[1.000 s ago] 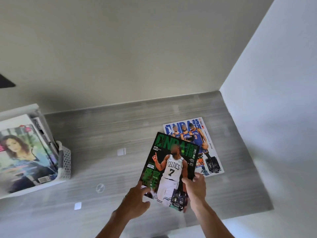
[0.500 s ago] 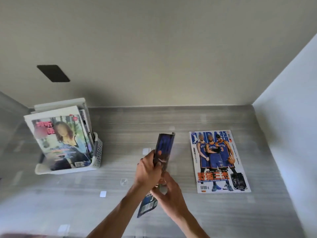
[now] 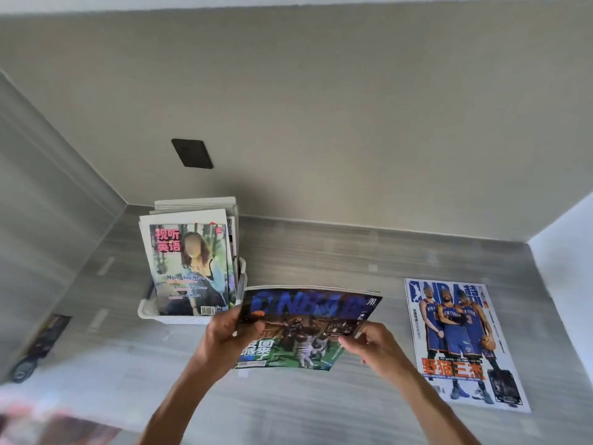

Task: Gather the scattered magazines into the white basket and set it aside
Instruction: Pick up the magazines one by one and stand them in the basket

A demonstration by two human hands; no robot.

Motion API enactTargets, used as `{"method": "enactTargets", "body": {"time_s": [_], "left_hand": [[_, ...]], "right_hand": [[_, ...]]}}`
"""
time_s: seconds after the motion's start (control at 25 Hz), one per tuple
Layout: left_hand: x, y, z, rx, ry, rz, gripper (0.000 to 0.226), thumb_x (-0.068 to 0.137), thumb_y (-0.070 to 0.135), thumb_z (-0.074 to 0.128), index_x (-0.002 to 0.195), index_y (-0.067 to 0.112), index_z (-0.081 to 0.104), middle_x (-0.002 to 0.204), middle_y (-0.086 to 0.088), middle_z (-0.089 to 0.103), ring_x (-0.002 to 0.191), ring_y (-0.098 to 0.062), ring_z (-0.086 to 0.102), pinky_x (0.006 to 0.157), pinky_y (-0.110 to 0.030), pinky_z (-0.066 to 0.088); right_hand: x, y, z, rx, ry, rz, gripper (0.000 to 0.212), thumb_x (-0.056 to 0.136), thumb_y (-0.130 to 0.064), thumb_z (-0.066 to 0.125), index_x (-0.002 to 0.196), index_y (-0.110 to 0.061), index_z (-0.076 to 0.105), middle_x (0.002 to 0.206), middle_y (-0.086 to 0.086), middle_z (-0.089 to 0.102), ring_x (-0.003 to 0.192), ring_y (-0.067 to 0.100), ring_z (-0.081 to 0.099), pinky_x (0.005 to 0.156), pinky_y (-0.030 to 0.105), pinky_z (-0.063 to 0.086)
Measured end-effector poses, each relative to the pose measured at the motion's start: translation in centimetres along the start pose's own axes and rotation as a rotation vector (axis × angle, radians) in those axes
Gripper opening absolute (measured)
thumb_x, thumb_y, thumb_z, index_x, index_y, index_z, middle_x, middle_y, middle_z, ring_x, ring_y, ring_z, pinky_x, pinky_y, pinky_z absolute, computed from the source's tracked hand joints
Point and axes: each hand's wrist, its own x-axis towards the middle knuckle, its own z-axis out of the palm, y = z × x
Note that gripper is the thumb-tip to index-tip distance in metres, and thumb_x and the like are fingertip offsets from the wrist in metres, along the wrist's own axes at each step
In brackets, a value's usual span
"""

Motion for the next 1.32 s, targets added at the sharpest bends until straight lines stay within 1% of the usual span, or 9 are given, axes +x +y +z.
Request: {"method": "enactTargets", "body": {"time_s": [0.12, 0.32, 0.48, 0.6, 0.8, 0.96, 1.08, 1.2, 1.32], "left_hand": [[-0.1, -2.9, -3.1, 0.189, 0.14, -0.026, 0.026, 0.075, -0.001, 0.078, 0.064, 0.023, 0.071, 0.059, 0.011, 0.07, 0.054, 0.008, 0.056, 0.054, -0.021, 0.048], [-1.2, -5.8, -6.0, 0.205, 0.187, -0.053, 0.026, 0.075, 0.015, 0.07, 0.07, 0.041, 0.071, 0.067, 0.012, 0.073, 0.059, 0.007, 0.062, 0.058, -0.023, 0.049], [-1.1, -4.4, -9.0, 0.162, 0.217, -0.005, 0.013, 0.076, 0.023, 0.067, 0.073, 0.036, 0.067, 0.061, -0.003, 0.07, 0.055, -0.008, 0.061, 0.057, -0.041, 0.052], [1.1, -1.1, -13.4, 0.085, 0.291, 0.089, 0.015, 0.074, 0.039, 0.067, 0.088, 0.04, 0.072, 0.075, 0.006, 0.076, 0.062, -0.01, 0.066, 0.059, -0.034, 0.054], [7.1, 3.0, -21.6, -0.027, 0.403, 0.179, 0.034, 0.085, 0.009, 0.066, 0.096, 0.041, 0.069, 0.086, 0.013, 0.077, 0.072, -0.008, 0.07, 0.064, -0.023, 0.056], [10.5, 1.4, -24.5, -0.079, 0.417, 0.094, 0.045, 0.09, -0.001, 0.061, 0.096, 0.043, 0.066, 0.088, 0.013, 0.076, 0.078, -0.005, 0.069, 0.068, -0.019, 0.056], [12.1, -2.0, -25.2, -0.033, 0.39, -0.057, 0.042, 0.091, 0.001, 0.061, 0.095, 0.043, 0.065, 0.084, 0.01, 0.075, 0.065, -0.002, 0.068, 0.055, -0.02, 0.056], [12.6, -5.6, -24.9, -0.082, 0.295, -0.214, 0.036, 0.092, -0.004, 0.056, 0.109, 0.027, 0.065, 0.098, -0.001, 0.074, 0.076, -0.007, 0.074, 0.069, -0.031, 0.062], [13.2, -7.5, -24.4, -0.112, 0.248, -0.257, 0.042, 0.091, -0.007, 0.055, 0.097, 0.033, 0.066, 0.094, 0.0, 0.073, 0.074, -0.002, 0.073, 0.058, -0.022, 0.06]], "right_hand": [[0.7, -0.4, 4.2, -0.094, 0.073, -0.027, 0.034, 0.085, -0.023, 0.074, 0.053, -0.021, 0.061, 0.042, -0.008, 0.054, 0.041, -0.001, 0.044, 0.05, 0.025, 0.036], [1.8, -0.9, 9.3, -0.058, 0.16, -0.05, 0.016, 0.092, -0.021, 0.065, 0.076, -0.018, 0.069, 0.054, -0.008, 0.06, 0.047, 0.0, 0.045, 0.054, 0.027, 0.035], [2.5, -3.8, 10.6, -0.09, 0.205, -0.115, 0.021, 0.092, -0.021, 0.065, 0.071, -0.018, 0.063, 0.051, -0.009, 0.056, 0.048, 0.002, 0.043, 0.05, 0.019, 0.032], [3.9, -9.3, 11.7, -0.019, 0.201, -0.226, 0.013, 0.092, -0.021, 0.065, 0.079, -0.018, 0.065, 0.06, -0.004, 0.063, 0.06, 0.01, 0.052, 0.061, 0.03, 0.04], [8.7, -20.1, 15.4, 0.086, 0.235, -0.401, 0.012, 0.092, -0.017, 0.064, 0.081, -0.018, 0.068, 0.064, -0.011, 0.068, 0.062, 0.01, 0.057, 0.065, 0.037, 0.046], [12.5, -22.8, 19.2, 0.011, 0.243, -0.325, 0.015, 0.092, -0.018, 0.064, 0.077, -0.022, 0.067, 0.064, -0.009, 0.066, 0.057, 0.01, 0.056, 0.059, 0.036, 0.047], [14.5, -21.2, 21.5, -0.01, 0.262, -0.204, 0.01, 0.093, -0.018, 0.063, 0.084, -0.014, 0.068, 0.074, 0.001, 0.071, 0.063, 0.023, 0.06, 0.061, 0.045, 0.052], [15.1, -18.6, 23.2, -0.047, 0.244, -0.08, 0.012, 0.095, -0.017, 0.059, 0.088, -0.017, 0.069, 0.081, 0.003, 0.073, 0.072, 0.034, 0.068, 0.07, 0.051, 0.058], [15.8, -16.9, 23.8, -0.038, 0.259, -0.037, 0.016, 0.097, -0.015, 0.056, 0.085, -0.022, 0.065, 0.078, -0.001, 0.07, 0.071, 0.038, 0.066, 0.063, 0.047, 0.054]]}}
